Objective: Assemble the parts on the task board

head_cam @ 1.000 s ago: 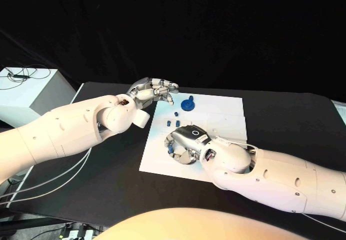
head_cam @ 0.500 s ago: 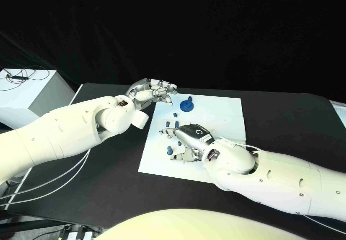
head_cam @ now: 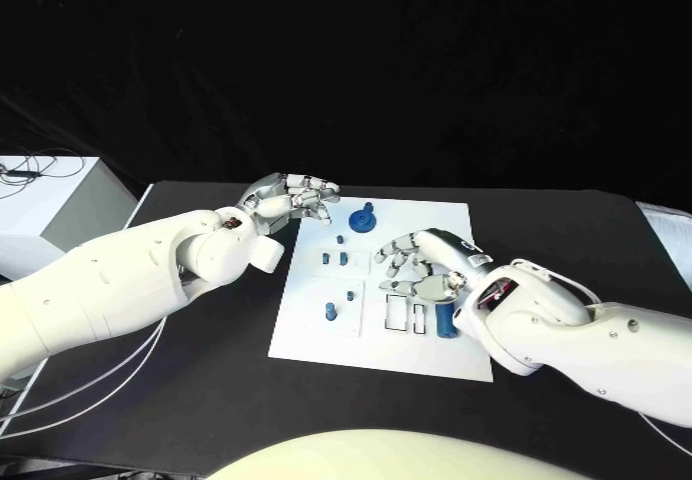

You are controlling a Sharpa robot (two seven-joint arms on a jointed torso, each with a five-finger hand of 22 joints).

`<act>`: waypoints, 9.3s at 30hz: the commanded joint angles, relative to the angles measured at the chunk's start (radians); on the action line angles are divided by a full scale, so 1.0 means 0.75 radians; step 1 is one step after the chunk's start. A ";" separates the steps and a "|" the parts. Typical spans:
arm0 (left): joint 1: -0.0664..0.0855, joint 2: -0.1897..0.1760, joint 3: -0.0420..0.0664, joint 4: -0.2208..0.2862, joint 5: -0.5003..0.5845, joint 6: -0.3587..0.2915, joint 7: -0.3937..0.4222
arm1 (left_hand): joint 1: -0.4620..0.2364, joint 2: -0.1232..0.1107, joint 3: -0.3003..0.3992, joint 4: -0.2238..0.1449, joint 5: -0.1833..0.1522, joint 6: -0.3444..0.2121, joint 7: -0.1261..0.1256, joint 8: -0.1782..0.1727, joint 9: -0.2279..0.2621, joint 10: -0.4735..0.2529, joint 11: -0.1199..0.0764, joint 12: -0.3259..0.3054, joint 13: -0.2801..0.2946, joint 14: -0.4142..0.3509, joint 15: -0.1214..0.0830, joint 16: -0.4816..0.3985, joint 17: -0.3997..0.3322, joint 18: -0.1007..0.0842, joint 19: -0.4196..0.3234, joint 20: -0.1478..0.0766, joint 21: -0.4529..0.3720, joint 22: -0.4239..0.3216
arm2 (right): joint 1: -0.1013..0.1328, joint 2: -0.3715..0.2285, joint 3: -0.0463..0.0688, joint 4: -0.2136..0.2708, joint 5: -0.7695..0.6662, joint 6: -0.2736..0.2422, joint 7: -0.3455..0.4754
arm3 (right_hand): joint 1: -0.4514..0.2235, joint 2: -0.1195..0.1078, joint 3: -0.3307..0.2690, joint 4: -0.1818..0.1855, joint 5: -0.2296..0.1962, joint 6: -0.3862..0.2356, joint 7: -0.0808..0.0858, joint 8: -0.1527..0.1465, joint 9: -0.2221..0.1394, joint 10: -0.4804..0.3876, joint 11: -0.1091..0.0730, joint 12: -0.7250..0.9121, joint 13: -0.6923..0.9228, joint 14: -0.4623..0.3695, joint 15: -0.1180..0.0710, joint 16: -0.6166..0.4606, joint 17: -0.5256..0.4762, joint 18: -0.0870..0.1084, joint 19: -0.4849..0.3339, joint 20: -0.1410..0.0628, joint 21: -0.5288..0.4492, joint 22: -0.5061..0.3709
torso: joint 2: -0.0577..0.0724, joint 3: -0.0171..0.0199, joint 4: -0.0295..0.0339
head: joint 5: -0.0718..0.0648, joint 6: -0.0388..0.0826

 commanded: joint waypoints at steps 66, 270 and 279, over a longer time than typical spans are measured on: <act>-0.046 -0.026 0.001 0.031 0.036 0.006 0.017 | -0.016 0.020 -0.014 0.025 0.000 0.004 0.004 -0.011 -0.002 -0.001 0.006 -0.012 0.004 0.003 0.005 -0.007 0.006 0.005 0.010 0.002 -0.016 -0.007 | -0.024 -0.176 -0.027 0.076 -0.017 0.383 -0.672 | -0.617 0.055 -0.363 0.008 0.149 0.176 -0.115 0.201 0.189 0.545 -0.108 1.556 1.912 0.179 -0.075 0.324 0.839 -0.133 0.195 -0.069 0.648 0.537 | -0.027 0.0026 -0.0272 | -0.119 -0.010; -0.063 -0.031 0.001 0.036 0.051 0.021 0.007 | -0.020 0.032 -0.020 0.052 0.001 0.003 0.002 -0.016 -0.002 -0.003 0.006 -0.018 0.007 0.001 0.006 -0.010 0.012 0.006 0.018 0.005 -0.038 -0.022 | -0.112 -0.326 -0.022 0.067 0.002 0.122 -0.619 | -0.364 0.025 -0.235 0.006 0.075 0.207 -0.126 0.210 0.159 0.552 -0.120 1.544 1.927 0.184 -0.086 0.331 0.859 -0.147 0.220 -0.080 0.695 0.598 | -0.024 0.0041 -0.0249 | -0.168 -0.022; -0.063 -0.035 0.001 0.038 0.051 0.020 0.006 | -0.020 0.032 -0.020 0.052 0.001 0.003 0.002 -0.016 -0.002 -0.003 0.006 -0.018 0.007 0.001 0.006 -0.010 0.012 0.006 0.018 0.005 -0.038 -0.022 | -0.115 -0.297 -0.023 0.054 -0.010 0.170 -0.629 | -0.374 0.024 -0.244 0.005 0.071 0.215 -0.129 0.214 0.161 0.552 -0.121 1.544 1.927 0.184 -0.087 0.331 0.859 -0.148 0.221 -0.080 0.697 0.599 | -0.025 0.0035 -0.0275 | -0.161 -0.027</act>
